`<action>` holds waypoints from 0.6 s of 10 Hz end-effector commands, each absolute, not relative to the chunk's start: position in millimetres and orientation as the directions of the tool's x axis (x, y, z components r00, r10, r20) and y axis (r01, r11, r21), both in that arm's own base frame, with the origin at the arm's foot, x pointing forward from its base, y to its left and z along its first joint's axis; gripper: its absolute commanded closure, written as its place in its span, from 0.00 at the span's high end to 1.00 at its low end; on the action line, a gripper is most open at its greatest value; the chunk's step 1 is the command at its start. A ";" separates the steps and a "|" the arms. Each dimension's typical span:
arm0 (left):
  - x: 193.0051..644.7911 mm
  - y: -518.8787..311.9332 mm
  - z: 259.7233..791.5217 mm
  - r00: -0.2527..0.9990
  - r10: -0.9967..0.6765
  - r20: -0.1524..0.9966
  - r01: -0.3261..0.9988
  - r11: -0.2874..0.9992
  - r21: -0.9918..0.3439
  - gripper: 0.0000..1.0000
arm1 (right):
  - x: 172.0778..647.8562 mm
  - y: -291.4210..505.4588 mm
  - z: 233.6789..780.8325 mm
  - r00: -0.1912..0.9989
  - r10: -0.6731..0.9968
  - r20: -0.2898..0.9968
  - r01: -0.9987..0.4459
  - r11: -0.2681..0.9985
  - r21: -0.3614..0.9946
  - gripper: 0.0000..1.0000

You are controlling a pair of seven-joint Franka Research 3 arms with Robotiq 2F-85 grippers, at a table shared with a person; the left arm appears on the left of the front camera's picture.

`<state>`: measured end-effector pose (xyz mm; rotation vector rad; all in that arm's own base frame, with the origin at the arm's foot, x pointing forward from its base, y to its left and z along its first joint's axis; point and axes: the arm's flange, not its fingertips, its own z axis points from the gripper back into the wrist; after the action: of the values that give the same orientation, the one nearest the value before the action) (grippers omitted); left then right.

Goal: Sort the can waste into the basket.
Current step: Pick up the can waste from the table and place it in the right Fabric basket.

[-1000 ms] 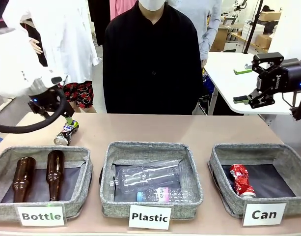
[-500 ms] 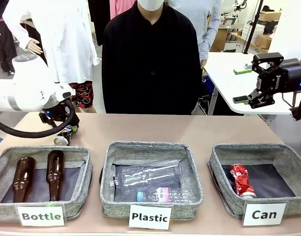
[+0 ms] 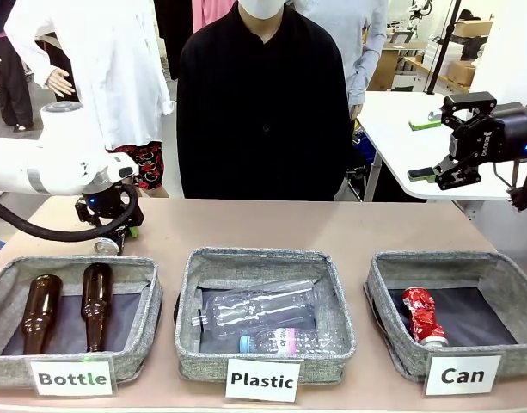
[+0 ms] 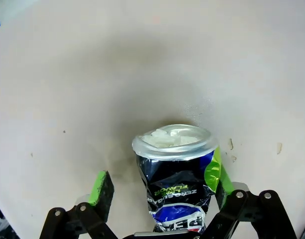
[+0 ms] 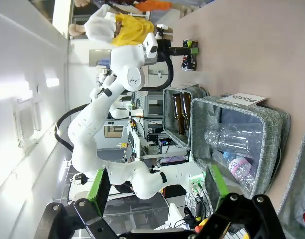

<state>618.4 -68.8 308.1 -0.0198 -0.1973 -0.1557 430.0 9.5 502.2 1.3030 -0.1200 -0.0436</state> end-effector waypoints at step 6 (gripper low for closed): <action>616.6 -64.2 319.9 0.970 -0.146 0.194 0.144 0.989 0.025 0.00 | 429.6 9.0 503.8 0.993 -0.089 0.078 -0.052 0.263 0.963 1.00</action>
<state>620.0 -66.5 313.4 -0.0148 -0.1921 -0.1511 430.0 9.5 502.2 1.3032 -0.1197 -0.0435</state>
